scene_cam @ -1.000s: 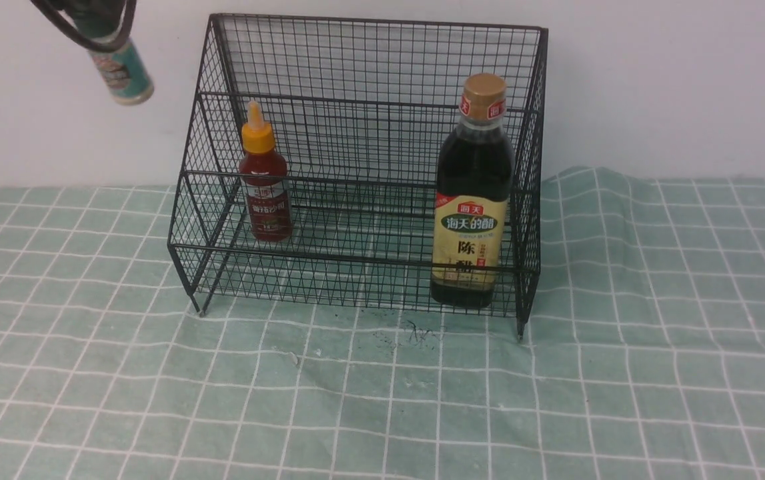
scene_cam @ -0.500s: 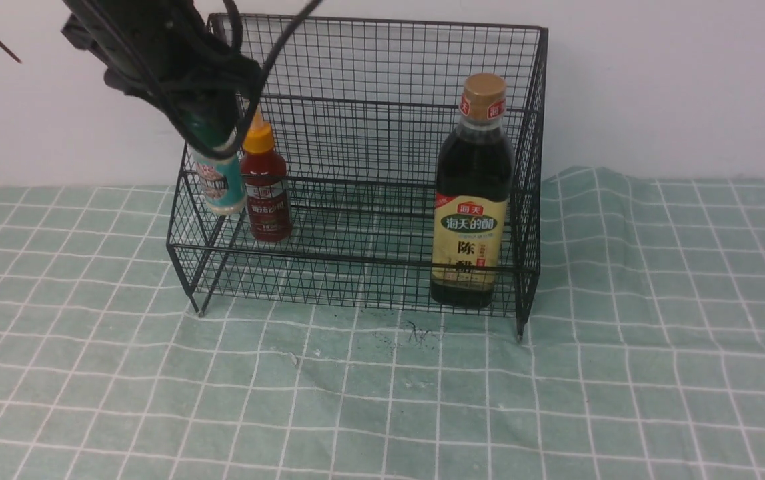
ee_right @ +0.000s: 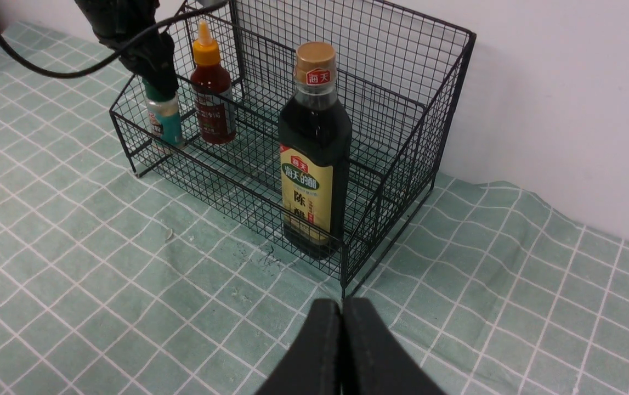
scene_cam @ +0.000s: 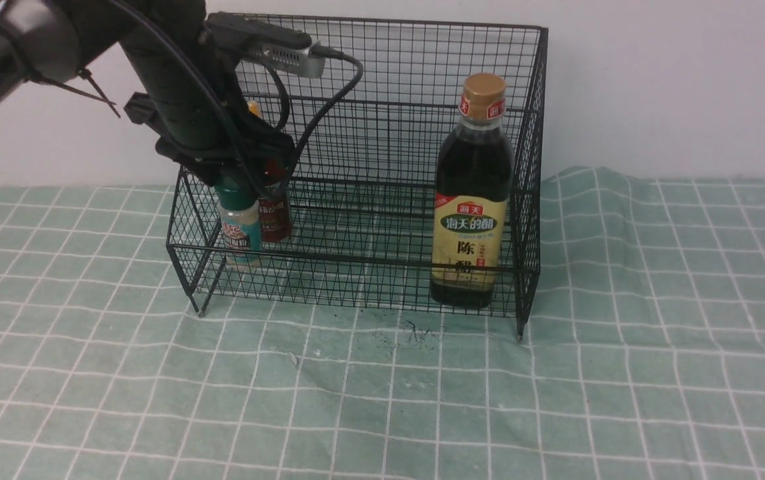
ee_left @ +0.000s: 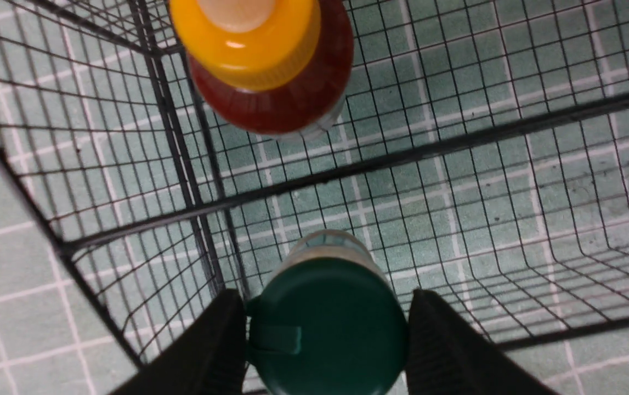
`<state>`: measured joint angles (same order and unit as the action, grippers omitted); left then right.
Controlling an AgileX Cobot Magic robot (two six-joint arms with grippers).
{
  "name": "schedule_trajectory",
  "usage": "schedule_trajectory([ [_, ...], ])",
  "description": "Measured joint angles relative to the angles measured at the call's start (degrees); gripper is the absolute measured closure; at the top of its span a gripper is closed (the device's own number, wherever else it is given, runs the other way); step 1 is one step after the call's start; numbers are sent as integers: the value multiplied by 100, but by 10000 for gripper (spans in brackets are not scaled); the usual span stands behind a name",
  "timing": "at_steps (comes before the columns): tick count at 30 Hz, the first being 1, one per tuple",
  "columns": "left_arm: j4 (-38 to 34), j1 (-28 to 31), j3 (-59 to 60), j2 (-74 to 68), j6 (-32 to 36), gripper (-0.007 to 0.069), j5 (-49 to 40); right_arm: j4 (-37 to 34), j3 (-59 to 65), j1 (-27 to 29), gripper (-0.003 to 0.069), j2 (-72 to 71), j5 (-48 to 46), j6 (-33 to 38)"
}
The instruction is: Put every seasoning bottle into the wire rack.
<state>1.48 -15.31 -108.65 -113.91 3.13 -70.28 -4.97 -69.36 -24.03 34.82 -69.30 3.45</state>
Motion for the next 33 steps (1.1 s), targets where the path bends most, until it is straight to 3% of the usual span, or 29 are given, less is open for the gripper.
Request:
schedule_trajectory([
  [14, 0, 0, 0, -363, -175, 284, 7, 0, 0, 0, 675, 0, 5, 0],
  [21, 17, -6, -70, -442, -313, 165, -28, 0, 0, 0, 675, 0, 5, 0],
  [26, 132, -6, -540, -342, -387, 149, -41, 0, 0, 0, 675, 0, 26, 0],
  [31, 132, -9, -729, 344, -399, 293, -47, 33, 0, 0, 675, 0, 368, -235],
  [33, 132, -9, -716, 990, -399, 462, -71, 161, 77, 0, 675, -52, 756, -559],
])
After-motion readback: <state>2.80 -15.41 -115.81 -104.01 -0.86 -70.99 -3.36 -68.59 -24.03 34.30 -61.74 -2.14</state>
